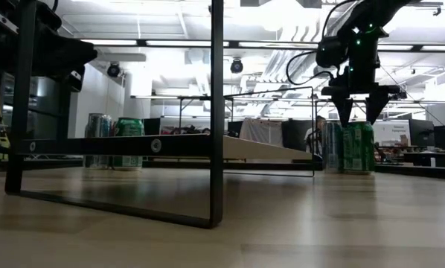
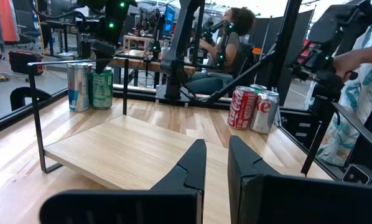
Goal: Place canned beverage on shelf
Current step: Put the top right green soda can on the shelf
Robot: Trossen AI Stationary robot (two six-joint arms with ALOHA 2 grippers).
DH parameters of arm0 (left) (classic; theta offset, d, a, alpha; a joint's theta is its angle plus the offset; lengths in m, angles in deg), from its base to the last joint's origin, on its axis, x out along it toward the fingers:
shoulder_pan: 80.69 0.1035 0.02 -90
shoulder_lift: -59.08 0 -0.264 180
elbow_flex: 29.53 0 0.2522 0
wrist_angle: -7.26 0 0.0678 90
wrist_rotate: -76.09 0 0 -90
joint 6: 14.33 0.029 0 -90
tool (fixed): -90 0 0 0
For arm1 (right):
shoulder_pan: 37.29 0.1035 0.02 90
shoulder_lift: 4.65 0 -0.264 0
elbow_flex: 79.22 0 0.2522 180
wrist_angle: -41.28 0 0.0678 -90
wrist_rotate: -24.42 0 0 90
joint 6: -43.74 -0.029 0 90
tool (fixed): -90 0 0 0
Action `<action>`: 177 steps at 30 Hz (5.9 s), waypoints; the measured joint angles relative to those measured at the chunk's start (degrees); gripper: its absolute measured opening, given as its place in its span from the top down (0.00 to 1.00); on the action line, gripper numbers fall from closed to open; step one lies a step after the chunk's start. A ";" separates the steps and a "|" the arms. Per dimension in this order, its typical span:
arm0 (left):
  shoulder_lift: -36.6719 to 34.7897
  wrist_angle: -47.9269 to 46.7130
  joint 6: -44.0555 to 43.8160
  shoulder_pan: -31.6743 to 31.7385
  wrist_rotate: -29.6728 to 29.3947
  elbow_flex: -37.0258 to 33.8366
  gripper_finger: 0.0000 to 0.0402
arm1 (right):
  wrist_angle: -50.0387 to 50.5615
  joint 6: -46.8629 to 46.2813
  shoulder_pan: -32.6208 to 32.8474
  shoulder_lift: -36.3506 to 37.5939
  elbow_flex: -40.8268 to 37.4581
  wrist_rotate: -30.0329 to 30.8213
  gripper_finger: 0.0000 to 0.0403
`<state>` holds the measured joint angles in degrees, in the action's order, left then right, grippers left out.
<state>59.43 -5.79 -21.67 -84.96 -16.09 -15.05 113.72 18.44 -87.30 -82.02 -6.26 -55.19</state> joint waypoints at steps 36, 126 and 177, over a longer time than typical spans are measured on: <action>0.01 -0.01 0.00 0.00 0.00 -0.01 1.00 | 12.59 1.61 20.85 15.58 -0.04 -23.91 0.29; 0.01 0.00 0.01 0.00 0.00 0.01 1.00 | 3.95 48.12 36.16 -30.79 37.44 -9.17 0.21; -0.01 -0.02 0.01 -0.02 0.00 0.01 1.00 | 4.68 50.90 36.20 -30.81 37.48 -8.96 0.02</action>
<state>59.42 -5.81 -21.66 -84.99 -16.09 -15.04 118.40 69.34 -51.09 -112.83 31.23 -64.15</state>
